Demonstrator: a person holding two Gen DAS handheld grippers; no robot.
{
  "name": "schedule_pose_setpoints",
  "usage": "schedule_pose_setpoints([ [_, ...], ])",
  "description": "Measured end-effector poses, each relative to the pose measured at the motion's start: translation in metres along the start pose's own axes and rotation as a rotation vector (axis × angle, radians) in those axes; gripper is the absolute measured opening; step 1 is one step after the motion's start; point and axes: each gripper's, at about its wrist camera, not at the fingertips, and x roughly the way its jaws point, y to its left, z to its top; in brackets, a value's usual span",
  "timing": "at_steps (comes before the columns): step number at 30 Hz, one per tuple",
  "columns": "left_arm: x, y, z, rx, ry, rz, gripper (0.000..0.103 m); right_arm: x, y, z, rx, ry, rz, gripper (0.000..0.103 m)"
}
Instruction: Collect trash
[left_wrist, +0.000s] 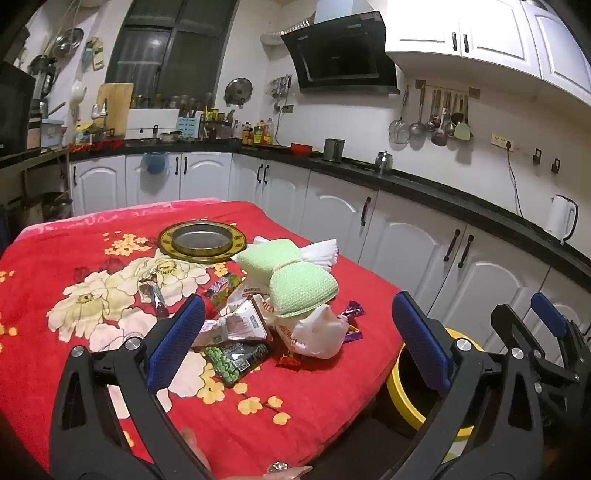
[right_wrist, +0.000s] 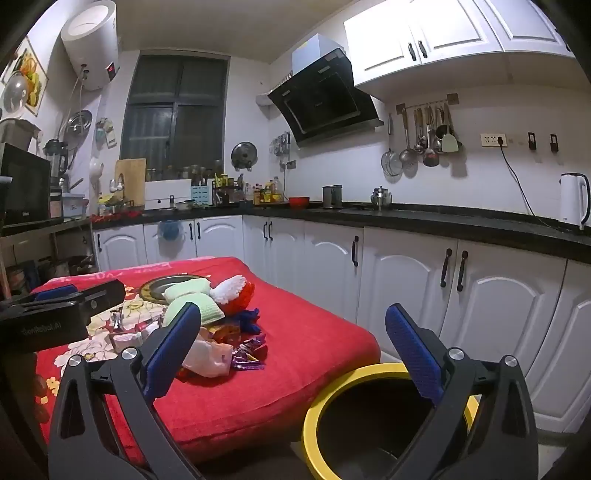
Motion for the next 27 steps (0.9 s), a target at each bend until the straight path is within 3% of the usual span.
schedule_pose_setpoints([
  [27, -0.0004, 0.0009, -0.0006, -0.009, -0.005, 0.002, 0.093, 0.0002, 0.0003, 0.0005, 0.005, 0.011, -0.001, 0.097],
])
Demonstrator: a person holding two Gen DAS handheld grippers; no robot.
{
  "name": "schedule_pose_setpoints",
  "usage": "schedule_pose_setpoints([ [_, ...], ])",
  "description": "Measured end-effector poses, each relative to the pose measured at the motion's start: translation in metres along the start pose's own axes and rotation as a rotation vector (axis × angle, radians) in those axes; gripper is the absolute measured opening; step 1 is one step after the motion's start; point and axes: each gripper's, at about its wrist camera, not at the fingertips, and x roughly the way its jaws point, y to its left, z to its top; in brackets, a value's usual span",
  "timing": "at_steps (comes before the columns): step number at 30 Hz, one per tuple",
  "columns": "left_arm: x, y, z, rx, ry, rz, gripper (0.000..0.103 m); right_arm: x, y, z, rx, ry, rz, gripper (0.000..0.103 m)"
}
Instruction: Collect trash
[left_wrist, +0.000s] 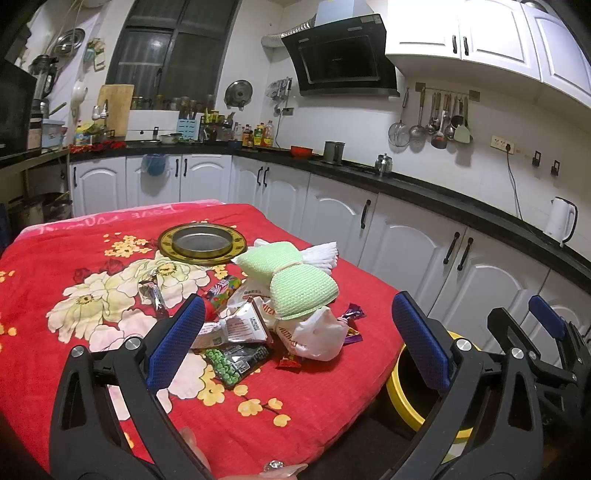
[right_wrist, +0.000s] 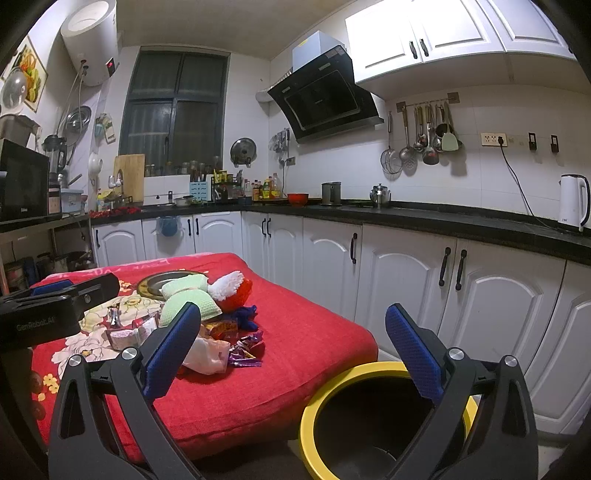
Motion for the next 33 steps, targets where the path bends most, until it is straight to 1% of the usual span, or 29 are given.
schedule_pose_setpoints([
  [33, 0.0007, 0.0003, -0.0006, -0.001, -0.002, -0.001, 0.093, 0.0021, -0.0021, -0.0011, 0.0, 0.008, 0.01, 0.097],
])
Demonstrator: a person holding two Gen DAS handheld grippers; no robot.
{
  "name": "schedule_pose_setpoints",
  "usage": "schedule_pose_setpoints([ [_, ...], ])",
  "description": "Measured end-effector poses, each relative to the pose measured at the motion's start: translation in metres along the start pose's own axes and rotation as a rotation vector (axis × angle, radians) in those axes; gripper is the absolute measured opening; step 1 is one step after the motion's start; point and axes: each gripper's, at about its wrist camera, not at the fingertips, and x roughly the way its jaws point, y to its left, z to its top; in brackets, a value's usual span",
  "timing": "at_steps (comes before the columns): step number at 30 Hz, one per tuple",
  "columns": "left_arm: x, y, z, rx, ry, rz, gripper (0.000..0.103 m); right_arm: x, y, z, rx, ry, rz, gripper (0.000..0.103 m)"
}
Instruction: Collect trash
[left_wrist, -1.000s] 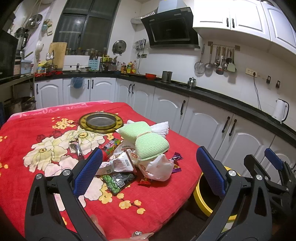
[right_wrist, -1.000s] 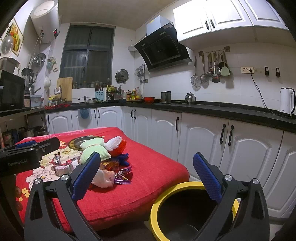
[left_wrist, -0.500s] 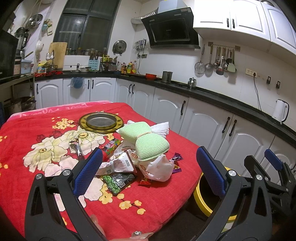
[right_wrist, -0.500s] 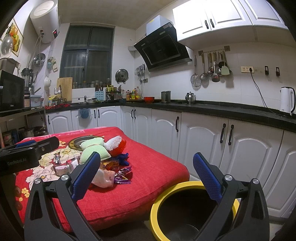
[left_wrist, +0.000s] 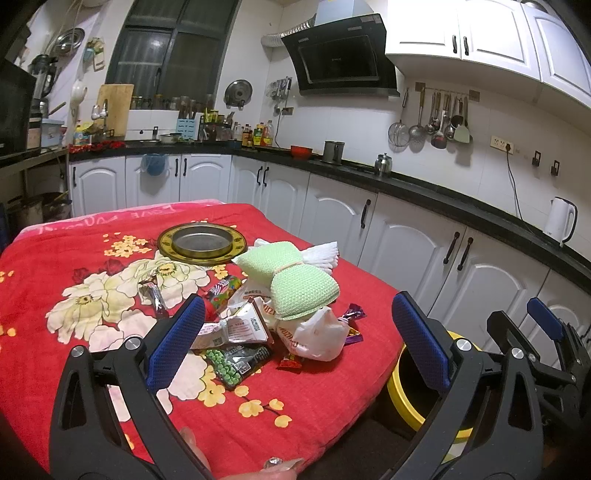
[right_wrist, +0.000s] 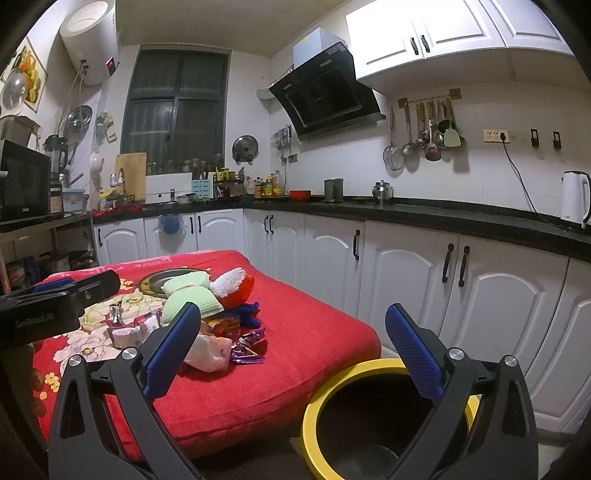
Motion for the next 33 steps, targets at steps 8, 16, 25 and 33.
schedule_pose_setpoints([
  [8, 0.003, 0.01, 0.01, -0.025, 0.001, 0.042, 0.093, 0.013, 0.013, -0.015, -0.025, 0.033, 0.064, 0.097],
  [16, 0.003, 0.044, 0.025, -0.078, -0.017, 0.105, 0.093, 0.024, 0.037, -0.002, -0.073, 0.077, 0.169, 0.097],
  [25, 0.006, 0.08, 0.038, -0.131, -0.024, 0.173, 0.093, 0.054, 0.068, 0.019, -0.11, 0.121, 0.281, 0.097],
  [33, 0.03, 0.117, 0.038, -0.175, 0.082, 0.23, 0.093, 0.104, 0.096, 0.028, -0.132, 0.213, 0.319, 0.097],
])
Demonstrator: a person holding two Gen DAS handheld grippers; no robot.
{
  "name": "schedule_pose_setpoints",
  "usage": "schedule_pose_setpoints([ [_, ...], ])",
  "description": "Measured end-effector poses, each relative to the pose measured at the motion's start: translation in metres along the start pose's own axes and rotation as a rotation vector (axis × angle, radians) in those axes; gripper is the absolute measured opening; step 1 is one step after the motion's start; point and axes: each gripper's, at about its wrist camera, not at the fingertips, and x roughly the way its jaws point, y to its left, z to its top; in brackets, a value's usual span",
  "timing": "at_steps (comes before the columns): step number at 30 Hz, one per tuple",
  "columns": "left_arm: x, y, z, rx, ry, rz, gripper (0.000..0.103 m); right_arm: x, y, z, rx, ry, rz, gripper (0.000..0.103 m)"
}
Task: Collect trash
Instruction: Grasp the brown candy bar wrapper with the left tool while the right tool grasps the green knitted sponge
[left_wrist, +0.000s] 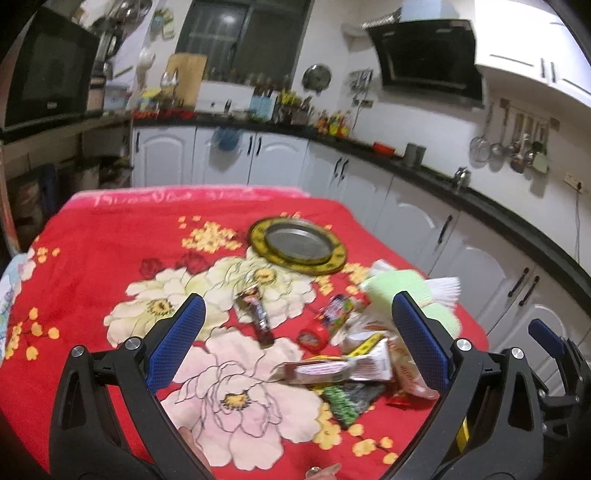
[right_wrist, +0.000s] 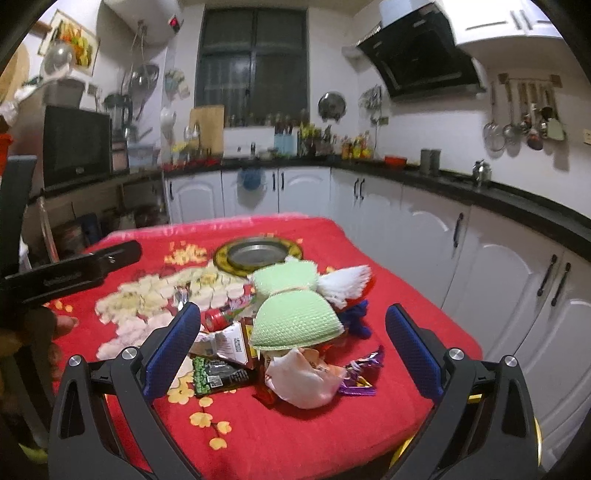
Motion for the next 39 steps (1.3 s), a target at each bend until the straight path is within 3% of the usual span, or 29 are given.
schedule_pose_setpoints([
  [5, 0.021, 0.02, 0.002, -0.049, 0.053, -0.004, 0.093, 0.042, 0.0, 0.001, -0.003, 0.11, -0.002, 0.097],
  [10, 0.044, 0.023, 0.004, -0.029, 0.104, -0.005, 0.093, 0.08, -0.006, -0.002, 0.027, 0.215, -0.013, 0.097],
  [13, 0.064, 0.028, 0.001, -0.046, 0.168, -0.013, 0.092, 0.098, -0.007, -0.002, 0.039, 0.257, -0.01, 0.097],
  [18, 0.094, 0.04, -0.009, -0.091, 0.273, -0.016, 0.077, 0.11, -0.006, -0.001, 0.046, 0.277, 0.0, 0.095],
  [21, 0.107, 0.047, -0.014, -0.125, 0.315, -0.018, 0.068, 0.117, -0.006, -0.002, 0.058, 0.303, 0.01, 0.08],
  [22, 0.111, 0.049, -0.015, -0.137, 0.327, -0.024, 0.067, 0.119, -0.007, -0.003, 0.065, 0.312, 0.019, 0.08],
  [25, 0.123, 0.051, -0.016, -0.157, 0.348, -0.034, 0.062, 0.118, -0.009, -0.004, 0.076, 0.314, 0.028, 0.077],
  [29, 0.134, 0.051, -0.016, -0.186, 0.365, -0.059, 0.048, 0.114, -0.012, -0.004, 0.089, 0.302, 0.041, 0.074],
  [34, 0.155, 0.055, -0.017, -0.229, 0.403, -0.063, 0.041, 0.105, -0.014, -0.001, 0.104, 0.282, 0.065, 0.073],
  [38, 0.161, 0.06, -0.022, -0.247, 0.413, -0.06, 0.015, 0.095, -0.017, 0.002, 0.124, 0.267, 0.089, 0.073],
  [39, 0.161, 0.06, -0.023, -0.244, 0.41, -0.062, 0.014, 0.091, -0.018, 0.002, 0.127, 0.258, 0.094, 0.073],
])
